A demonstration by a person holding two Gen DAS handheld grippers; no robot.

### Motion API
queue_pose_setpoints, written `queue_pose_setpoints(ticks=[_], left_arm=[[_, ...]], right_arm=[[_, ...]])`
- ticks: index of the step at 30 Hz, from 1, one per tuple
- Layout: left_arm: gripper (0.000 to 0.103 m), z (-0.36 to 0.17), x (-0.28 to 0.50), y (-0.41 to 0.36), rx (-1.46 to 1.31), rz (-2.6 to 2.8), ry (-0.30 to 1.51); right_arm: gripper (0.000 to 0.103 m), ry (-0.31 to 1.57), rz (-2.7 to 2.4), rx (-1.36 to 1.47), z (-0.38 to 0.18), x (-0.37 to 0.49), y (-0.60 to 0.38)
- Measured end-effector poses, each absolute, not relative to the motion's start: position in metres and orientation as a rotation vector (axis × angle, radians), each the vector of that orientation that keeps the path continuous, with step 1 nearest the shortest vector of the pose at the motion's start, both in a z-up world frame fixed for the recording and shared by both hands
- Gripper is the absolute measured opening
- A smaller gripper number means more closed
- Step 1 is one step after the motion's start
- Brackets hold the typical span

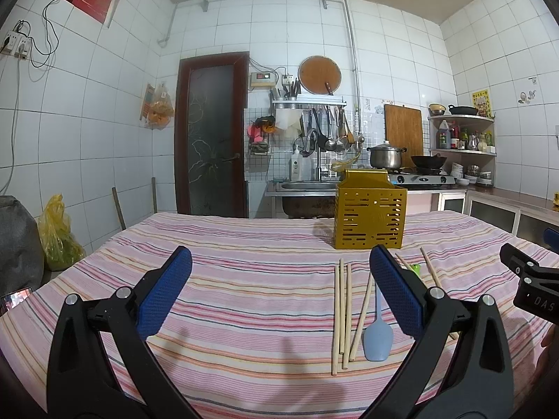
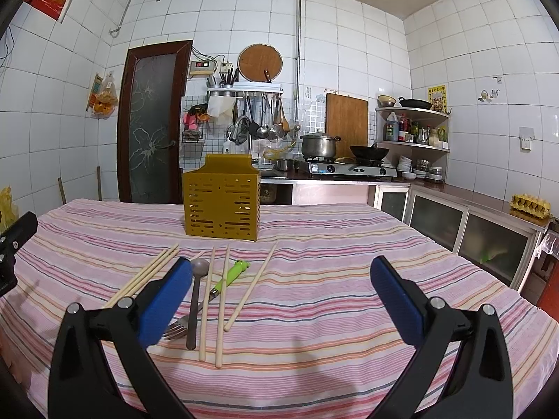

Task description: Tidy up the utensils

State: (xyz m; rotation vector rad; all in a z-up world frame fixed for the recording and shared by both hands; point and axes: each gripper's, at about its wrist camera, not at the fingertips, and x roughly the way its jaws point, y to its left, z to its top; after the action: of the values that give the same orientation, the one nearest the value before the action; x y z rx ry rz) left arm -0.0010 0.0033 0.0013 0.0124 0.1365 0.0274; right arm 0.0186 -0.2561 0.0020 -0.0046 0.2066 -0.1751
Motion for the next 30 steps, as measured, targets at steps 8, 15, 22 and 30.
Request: queue_pose_setpoints(ticks=[8,15,22,30], left_arm=[[0.098,0.0009,-0.0010,0.0030,0.012,0.028,0.136],[0.098,0.0013,-0.0012,0.0031,0.012,0.028,0.137],[0.098,0.0009,-0.0011,0.0032,0.012,0.027,0.137],[0.098,0.0009,-0.0008,0.0031,0.012,0.028,0.136]], right_arm=[[0.099,0.207,-0.175,-0.004,0.0022,0.0182,-0.2570],[0.099,0.206,-0.175,-0.004,0.0011,0.0186,-0.2565],[0.099,0.206,-0.175,-0.005,0.0011,0.0184,-0.2564],[0.099,0.205,-0.175,-0.004,0.0003,0.0188,-0.2561]])
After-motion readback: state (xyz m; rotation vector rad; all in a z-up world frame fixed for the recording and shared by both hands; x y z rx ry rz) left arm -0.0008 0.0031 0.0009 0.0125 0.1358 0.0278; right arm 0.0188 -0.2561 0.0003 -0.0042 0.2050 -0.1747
